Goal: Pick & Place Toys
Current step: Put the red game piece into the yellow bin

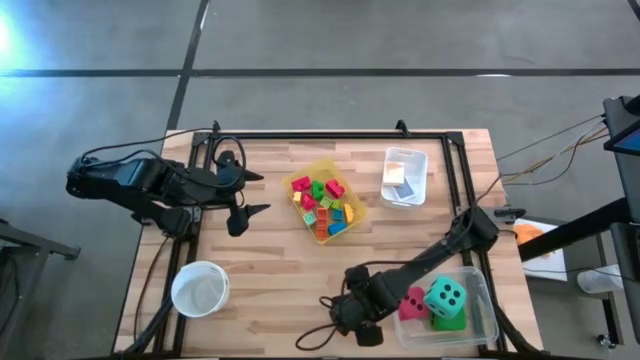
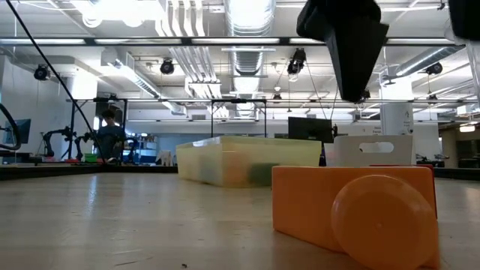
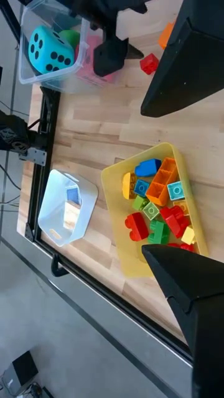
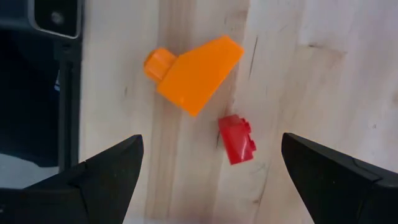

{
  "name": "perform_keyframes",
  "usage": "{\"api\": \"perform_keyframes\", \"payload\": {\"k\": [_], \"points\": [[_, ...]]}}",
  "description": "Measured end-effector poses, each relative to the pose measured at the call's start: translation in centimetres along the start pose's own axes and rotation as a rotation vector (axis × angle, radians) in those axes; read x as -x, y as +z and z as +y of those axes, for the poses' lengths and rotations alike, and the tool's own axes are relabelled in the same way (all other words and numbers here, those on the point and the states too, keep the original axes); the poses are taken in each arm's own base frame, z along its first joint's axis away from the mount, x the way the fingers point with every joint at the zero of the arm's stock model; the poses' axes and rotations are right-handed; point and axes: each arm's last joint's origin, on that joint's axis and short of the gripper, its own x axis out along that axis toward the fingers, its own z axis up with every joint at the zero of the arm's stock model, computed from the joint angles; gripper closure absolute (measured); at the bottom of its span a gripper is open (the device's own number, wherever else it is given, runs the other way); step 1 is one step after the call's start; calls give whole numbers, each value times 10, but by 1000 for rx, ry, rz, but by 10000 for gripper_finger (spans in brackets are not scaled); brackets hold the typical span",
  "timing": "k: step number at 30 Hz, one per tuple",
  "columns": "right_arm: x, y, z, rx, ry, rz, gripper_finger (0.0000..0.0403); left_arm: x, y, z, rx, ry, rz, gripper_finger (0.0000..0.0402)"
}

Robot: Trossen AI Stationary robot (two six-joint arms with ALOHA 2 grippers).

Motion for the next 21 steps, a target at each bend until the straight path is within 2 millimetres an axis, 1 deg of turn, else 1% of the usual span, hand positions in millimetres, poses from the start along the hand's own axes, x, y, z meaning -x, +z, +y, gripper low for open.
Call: {"api": "perform_keyframes", "payload": {"k": [12, 16, 21], "points": [[-23, 8, -18, -46, 35, 89, 28, 0, 0, 0, 0, 0, 0, 51], [-29, 8, -19, -28, 30, 101, 28, 0, 0, 0, 0, 0, 0, 51], [-43, 7, -19, 22, 22, 137, 28, 0, 0, 0, 0, 0, 0, 50]]}}
